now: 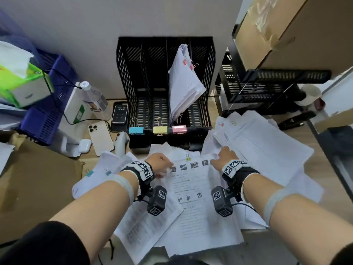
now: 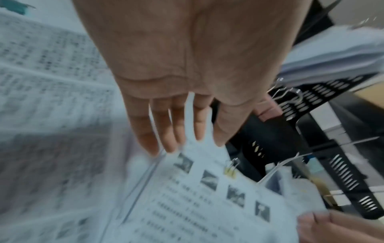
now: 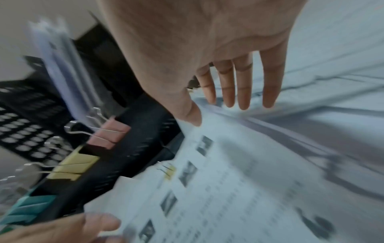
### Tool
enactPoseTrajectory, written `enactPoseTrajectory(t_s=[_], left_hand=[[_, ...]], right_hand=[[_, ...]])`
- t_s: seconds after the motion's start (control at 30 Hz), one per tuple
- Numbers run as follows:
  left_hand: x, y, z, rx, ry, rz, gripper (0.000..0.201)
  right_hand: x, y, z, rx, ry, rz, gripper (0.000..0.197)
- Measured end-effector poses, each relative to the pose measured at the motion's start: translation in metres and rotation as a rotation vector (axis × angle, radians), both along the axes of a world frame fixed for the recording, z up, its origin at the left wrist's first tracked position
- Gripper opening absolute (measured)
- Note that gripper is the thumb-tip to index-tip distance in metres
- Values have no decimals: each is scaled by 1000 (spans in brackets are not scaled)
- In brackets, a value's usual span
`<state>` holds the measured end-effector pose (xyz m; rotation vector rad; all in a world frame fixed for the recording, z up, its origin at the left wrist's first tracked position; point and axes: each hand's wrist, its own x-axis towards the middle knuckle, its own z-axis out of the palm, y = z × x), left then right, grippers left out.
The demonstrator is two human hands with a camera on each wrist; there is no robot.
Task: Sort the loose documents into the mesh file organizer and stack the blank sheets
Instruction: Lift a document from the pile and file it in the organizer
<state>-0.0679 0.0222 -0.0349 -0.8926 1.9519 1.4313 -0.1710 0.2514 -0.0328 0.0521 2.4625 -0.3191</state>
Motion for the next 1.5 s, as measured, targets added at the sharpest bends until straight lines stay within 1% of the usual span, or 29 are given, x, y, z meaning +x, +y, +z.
enactPoseTrajectory(t_s=[0.03,0.07,0.1,0.13,0.17,0.2,0.23,0.27,0.3,0.4,0.43,0.5,0.57,0.6,0.7,0.77,0.87,0.93,1.03,1.1,1.17,1.27,1.33,1.4,1.47,1.5], left_hand=[[5,0,-11,-70,-27,-4,20],[11,1,-17,-104,-54,7,21],[15,1,-24,-113,-86,23,33],[18,0,-33,-94,-109,41,48],[21,-1,-41,-67,-107,57,59],[22,-5,-60,-51,-94,63,68],[23,-6,-69,-43,-81,66,76],[24,-4,-67,-37,-71,62,79],[25,-1,-57,-25,-58,66,78],[25,6,-35,39,-61,78,65],[24,7,-33,57,-62,77,62],[24,6,-30,67,-52,67,56],[23,4,-27,89,-46,63,51],[22,4,-26,108,-44,61,52],[17,6,-16,159,-13,54,61],[12,7,-6,184,19,56,66],[3,7,13,257,91,51,64],[-2,7,28,335,129,54,57],[-2,7,48,393,196,37,35],[2,4,58,370,257,46,27],[6,-2,64,326,288,84,26],[14,-16,74,249,307,147,21],[21,-30,83,191,325,179,17],[29,-44,93,112,360,202,13],[35,-56,103,43,422,264,8],[38,-62,109,-9,469,310,6]], right_hand=[[7,9,-10,56,-61,-12,78],[15,16,-20,72,-112,-16,86],[22,21,-27,58,-157,-14,85],[27,25,-35,18,-180,-9,78],[32,30,-40,-30,-199,8,71],[35,34,-44,-67,-214,17,65],[37,39,-49,-89,-217,12,60],[39,42,-50,-117,-200,-7,56],[40,45,-51,-160,-178,-36,50],[41,49,-38,-280,-54,-68,20],[40,50,-31,-311,-14,-70,19],[36,52,-19,-349,74,-92,22],[30,56,-9,-377,149,-101,32],[28,56,-2,-383,175,-119,34],[19,57,22,-451,232,-151,29],[12,56,37,-494,236,-151,28],[-3,51,54,-542,259,-150,30],[-12,45,60,-575,272,-158,34],[-14,29,68,-655,263,-184,34],[-13,15,72,-717,266,-199,29],[-11,3,76,-757,264,-193,27],[-11,-15,81,-740,260,-118,27],[-11,-29,84,-666,253,-41,26],[-6,-43,89,-516,276,50,20],[-1,-58,98,-402,318,111,30],[1,-68,104,-396,332,132,33]])
